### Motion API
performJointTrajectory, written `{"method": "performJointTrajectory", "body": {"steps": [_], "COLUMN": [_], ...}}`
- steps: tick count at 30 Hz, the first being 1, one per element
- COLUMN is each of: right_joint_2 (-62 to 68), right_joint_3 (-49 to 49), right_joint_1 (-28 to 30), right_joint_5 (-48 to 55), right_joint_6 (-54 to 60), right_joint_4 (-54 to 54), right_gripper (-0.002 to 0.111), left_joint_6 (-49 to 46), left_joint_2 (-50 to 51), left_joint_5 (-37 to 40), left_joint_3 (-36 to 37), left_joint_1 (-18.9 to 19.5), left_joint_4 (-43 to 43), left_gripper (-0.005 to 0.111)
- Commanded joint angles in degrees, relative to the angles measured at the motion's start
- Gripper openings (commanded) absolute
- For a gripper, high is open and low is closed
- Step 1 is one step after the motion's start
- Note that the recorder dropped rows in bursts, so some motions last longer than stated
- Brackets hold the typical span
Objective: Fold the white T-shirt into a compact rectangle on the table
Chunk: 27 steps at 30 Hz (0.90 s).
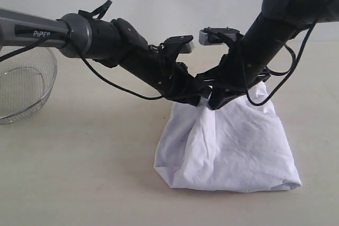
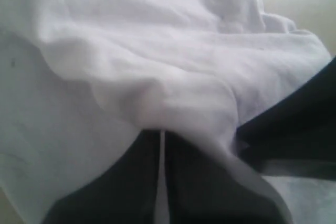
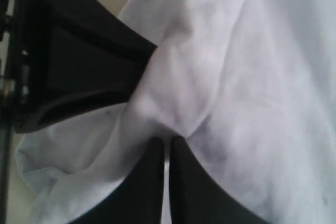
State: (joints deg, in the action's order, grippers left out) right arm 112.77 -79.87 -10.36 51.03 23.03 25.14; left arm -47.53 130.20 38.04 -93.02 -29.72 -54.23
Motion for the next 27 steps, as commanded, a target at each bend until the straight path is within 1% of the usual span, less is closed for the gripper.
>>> {"method": "performJointTrajectory", "body": {"steps": [1,5,7,9,11,14,17,19,21,24,27], "right_joint_2": [2.23,2.8,2.35,1.18,-0.2,-1.98,-4.36,-5.84,-7.73,-9.93,-11.45], "right_joint_3": [-0.13,-0.13,-0.13,-0.13,-0.13,-0.13,-0.13,-0.13,-0.13,-0.13,-0.13], "right_joint_1": [-2.63,-4.19,-3.2,-1.51,-0.04,0.69,0.69,0.69,0.69,0.69,0.79], "right_joint_5": [-4.18,-7.1,-7.72,-6.36,-4.64,-1.78,0.67,1.25,1.46,1.73,3.0], "right_joint_6": [-0.13,-0.31,-2.27,-2.41,-1.82,0.62,1.42,1.31,-0.79,-6.95,-12.04], "right_joint_4": [1.42,1.15,-0.09,-1.64,-2.34,-2.5,-3.31,-4.32,-8.08,-17.89,-26.01], "right_gripper": [0.0,0.0,0.0,0.0,0.0,0.0,0.0,0.0,0.0,0.0,0.0], "left_joint_6": [-1.11,-1.75,1.27,4.53,5.67,5.78,8.87,8.26,6.88,6.78,6.78], "left_joint_2": [-0.23,-0.72,-0.72,-0.72,-0.72,-0.72,-0.46,-0.45,-0.45,-0.83,-1.8], "left_joint_5": [0.26,0.55,-0.14,-1.3,-1.67,-2.74,-4.99,-4.87,-3.71,-1.45,6.5], "left_joint_3": [-0.34,-0.34,-0.34,-0.34,-0.34,-0.34,-0.34,-0.34,-0.34,-0.34,-0.34], "left_joint_1": [-0.35,-0.35,0.11,0.6,1.0,1.14,1.25,1.28,1.28,2.09,4.17], "left_joint_4": [-3.56,-4.44,-2.5,2.51,5.7,6.24,9.6,10.22,10.45,11.65,11.42], "left_gripper": [0.004,0.004,0.004,0.004,0.004,0.004,0.004,0.004,0.004,0.004,0.004]}}
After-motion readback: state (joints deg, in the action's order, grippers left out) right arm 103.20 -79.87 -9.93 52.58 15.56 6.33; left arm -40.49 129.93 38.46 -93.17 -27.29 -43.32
